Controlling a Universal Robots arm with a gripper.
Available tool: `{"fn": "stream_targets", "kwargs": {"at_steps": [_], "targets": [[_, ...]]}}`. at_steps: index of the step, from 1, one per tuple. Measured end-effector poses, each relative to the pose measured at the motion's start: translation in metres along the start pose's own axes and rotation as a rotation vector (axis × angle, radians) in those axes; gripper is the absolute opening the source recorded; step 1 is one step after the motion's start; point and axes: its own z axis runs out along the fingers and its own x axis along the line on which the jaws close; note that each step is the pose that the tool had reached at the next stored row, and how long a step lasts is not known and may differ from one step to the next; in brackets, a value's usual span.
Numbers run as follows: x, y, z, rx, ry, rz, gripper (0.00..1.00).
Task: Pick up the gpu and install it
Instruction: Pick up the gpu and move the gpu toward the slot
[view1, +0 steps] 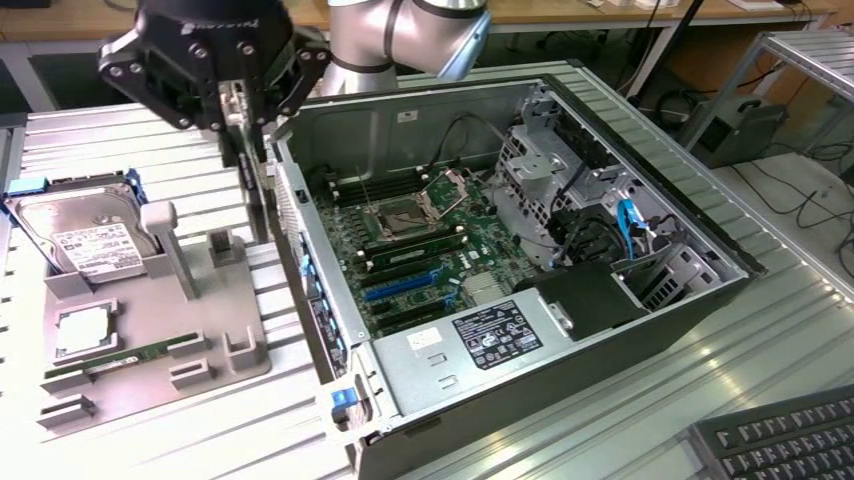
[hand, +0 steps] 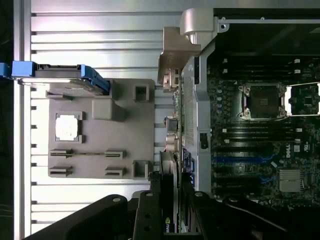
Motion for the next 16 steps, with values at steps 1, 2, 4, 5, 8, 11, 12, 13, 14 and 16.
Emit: {"fn": "stream_targets", "kwargs": {"at_steps": [1, 2, 4, 5, 8, 11, 12, 13, 14, 16], "targets": [[-0.004, -0.0002, -0.0023, -0.0002, 0.0029, 0.0, 0.26], [-0.009, -0.0003, -0.0041, -0.0003, 0.0061, 0.001, 0.26], [-0.018, -0.0005, -0.0059, -0.0009, 0.0109, 0.001, 0.26], [-0.024, -0.0006, -0.0062, -0.0016, 0.0132, 0.001, 0.26], [-0.04, -0.0006, -0.006, -0.0034, 0.0157, 0.001, 0.26], [-0.054, -0.0004, -0.0058, -0.0043, 0.0172, 0.002, 0.26], [-0.059, -0.0005, -0.0052, -0.0043, 0.0181, 0.002, 0.26], [-0.063, -0.0005, -0.0043, -0.0043, 0.0191, 0.002, 0.26], [-0.068, -0.0005, -0.0032, -0.0043, 0.0201, 0.002, 0.26], [-0.076, -0.0007, -0.0003, -0.0042, 0.0221, 0.002, 0.26]]}}
